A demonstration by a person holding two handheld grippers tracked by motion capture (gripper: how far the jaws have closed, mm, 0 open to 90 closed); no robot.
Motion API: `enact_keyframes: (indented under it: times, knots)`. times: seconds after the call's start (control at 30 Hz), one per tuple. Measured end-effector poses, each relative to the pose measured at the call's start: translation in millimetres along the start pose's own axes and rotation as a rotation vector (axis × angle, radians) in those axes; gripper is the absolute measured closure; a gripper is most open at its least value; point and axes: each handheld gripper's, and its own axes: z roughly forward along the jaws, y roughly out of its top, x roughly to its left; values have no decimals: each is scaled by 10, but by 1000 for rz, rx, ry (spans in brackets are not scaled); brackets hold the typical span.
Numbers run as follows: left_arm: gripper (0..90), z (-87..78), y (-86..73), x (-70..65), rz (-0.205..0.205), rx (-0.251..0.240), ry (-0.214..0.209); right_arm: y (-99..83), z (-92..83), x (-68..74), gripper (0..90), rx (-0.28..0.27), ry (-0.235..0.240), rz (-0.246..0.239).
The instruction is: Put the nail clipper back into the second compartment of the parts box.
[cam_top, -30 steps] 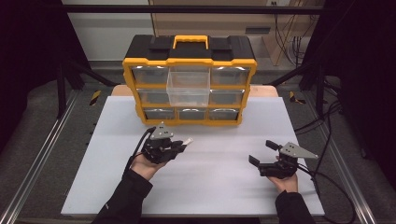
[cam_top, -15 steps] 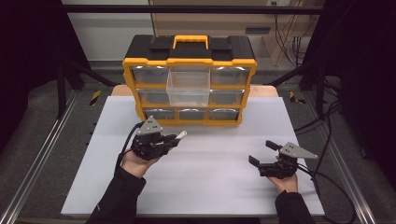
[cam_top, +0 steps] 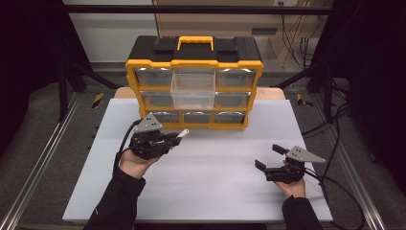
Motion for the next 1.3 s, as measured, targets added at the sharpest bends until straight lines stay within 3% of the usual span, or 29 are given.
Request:
enact_keyframes:
  times: [0.57,1.3]
  knots:
    - [765,-167,322,-16,44,-16,34,0,-1,1,18,2,1,0]
    - [765,-357,692,-88,81,-65,36,1,-1,1,18,2,2,1]
